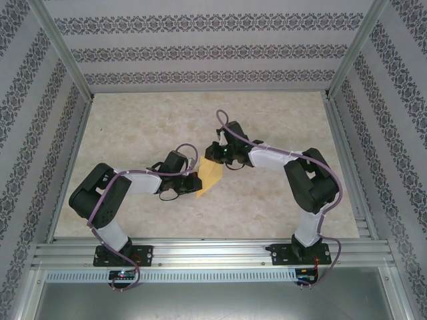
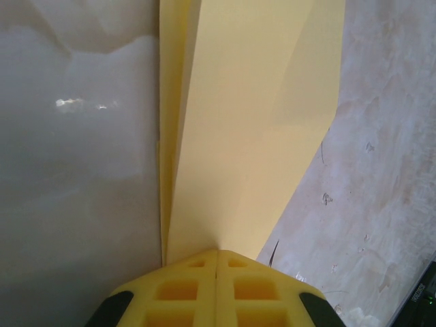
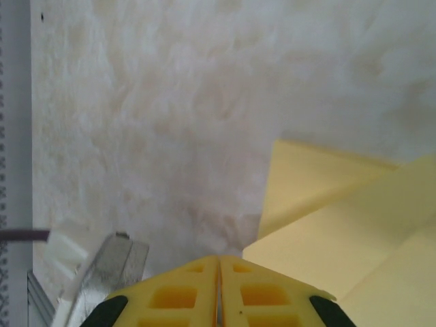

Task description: Fold a paper plane with a square sheet of paper (pick it up from the middle)

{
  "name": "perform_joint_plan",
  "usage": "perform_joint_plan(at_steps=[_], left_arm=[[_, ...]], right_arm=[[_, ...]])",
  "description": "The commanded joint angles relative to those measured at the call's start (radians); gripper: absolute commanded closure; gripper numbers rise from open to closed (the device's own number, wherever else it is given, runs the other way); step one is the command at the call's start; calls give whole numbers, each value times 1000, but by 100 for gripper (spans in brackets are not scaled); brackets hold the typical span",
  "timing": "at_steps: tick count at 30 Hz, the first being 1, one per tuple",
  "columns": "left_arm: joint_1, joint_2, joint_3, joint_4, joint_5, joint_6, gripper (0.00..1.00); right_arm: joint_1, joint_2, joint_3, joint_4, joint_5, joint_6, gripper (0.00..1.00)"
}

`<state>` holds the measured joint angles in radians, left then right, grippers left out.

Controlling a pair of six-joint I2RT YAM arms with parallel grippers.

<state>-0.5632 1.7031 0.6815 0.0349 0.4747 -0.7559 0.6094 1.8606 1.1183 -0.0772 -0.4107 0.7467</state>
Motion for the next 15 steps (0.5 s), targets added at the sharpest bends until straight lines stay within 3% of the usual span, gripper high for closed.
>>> perform_joint_plan(at_steps=[1, 9, 15], left_arm=[[2, 90, -61, -223, -137, 29, 100], [2, 90, -71, -210, -134, 31, 100], [1, 123, -74, -171, -121, 22, 100]], right_arm=[[43, 39, -50, 77, -6, 63, 91], [76, 112, -113, 128, 47, 94, 93], [66, 74, -155, 88, 73, 84, 93]])
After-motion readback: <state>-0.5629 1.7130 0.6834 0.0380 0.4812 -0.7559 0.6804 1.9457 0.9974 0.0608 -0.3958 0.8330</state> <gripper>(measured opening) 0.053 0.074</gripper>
